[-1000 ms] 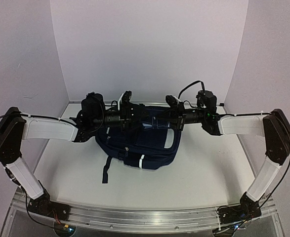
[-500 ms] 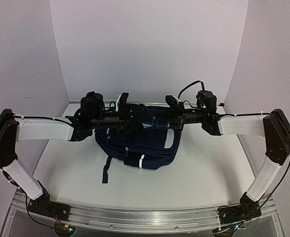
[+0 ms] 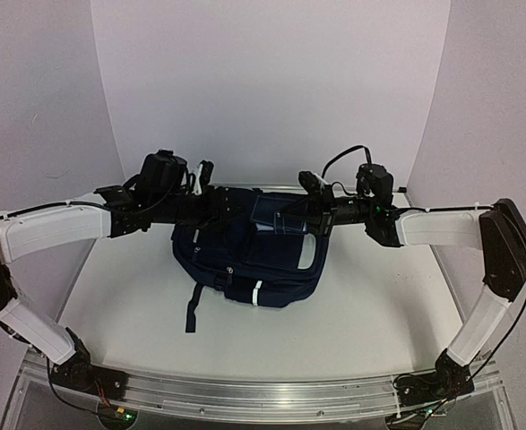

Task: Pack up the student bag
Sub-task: Pick up the personal item from the center of the board.

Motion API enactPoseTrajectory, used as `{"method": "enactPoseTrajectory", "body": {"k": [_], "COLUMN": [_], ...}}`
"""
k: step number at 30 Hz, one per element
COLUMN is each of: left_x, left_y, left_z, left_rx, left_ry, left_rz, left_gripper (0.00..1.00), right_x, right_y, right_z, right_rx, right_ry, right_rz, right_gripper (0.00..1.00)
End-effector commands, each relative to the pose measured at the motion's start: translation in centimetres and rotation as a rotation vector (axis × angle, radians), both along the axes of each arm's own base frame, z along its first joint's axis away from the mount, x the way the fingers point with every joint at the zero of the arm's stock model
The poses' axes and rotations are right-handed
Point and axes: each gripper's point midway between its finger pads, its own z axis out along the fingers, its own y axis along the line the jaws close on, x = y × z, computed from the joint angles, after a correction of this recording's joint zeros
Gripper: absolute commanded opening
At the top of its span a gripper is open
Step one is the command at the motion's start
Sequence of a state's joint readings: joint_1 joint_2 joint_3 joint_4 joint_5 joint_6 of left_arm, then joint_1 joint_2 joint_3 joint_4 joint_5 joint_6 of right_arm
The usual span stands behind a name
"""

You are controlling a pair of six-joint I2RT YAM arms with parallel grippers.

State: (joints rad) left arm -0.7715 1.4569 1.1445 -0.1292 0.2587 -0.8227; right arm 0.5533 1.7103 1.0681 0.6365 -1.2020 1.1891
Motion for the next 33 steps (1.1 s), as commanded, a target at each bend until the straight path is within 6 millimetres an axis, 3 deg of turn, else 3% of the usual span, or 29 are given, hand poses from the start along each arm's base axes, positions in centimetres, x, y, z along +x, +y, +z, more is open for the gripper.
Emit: {"method": "enactPoseTrajectory", "body": {"k": [1,9,20,28,33], "left_x": [0.6,0.5,0.2,-0.1,-0.3], "left_y": [0.0,-2.2,-3.7,-4.1,-2.9], "left_z": [-0.4,-0.7,-0.7,-1.5,-1.0], "left_rx": [0.175,0.232,0.281,0.373,0.334], "left_ry": [-0.035,-0.048,-0.072,-0.075,-0.076], "left_rz": [0.033,-0.010,-0.034,-0.038,-0.030], "left_gripper": [0.53,0.53,0.53,0.55,0.59], "right_x": [-0.5,-0.4,-0.2,-0.2,-0.2], "right_y": [0.1,0.5,0.7,0.8,0.8], "right_z": [1.6,0.8,0.0,-0.1,0.2], "right_rx": [0.041,0.025,0.008,0.005,0.009], "right_ry": [-0.066,-0.036,-0.021,-0.025,-0.037], "right_rz": [0.013,0.016,0.014,0.016,0.022], "right_gripper": [0.07,0.22,0.30,0.28,0.13]}}
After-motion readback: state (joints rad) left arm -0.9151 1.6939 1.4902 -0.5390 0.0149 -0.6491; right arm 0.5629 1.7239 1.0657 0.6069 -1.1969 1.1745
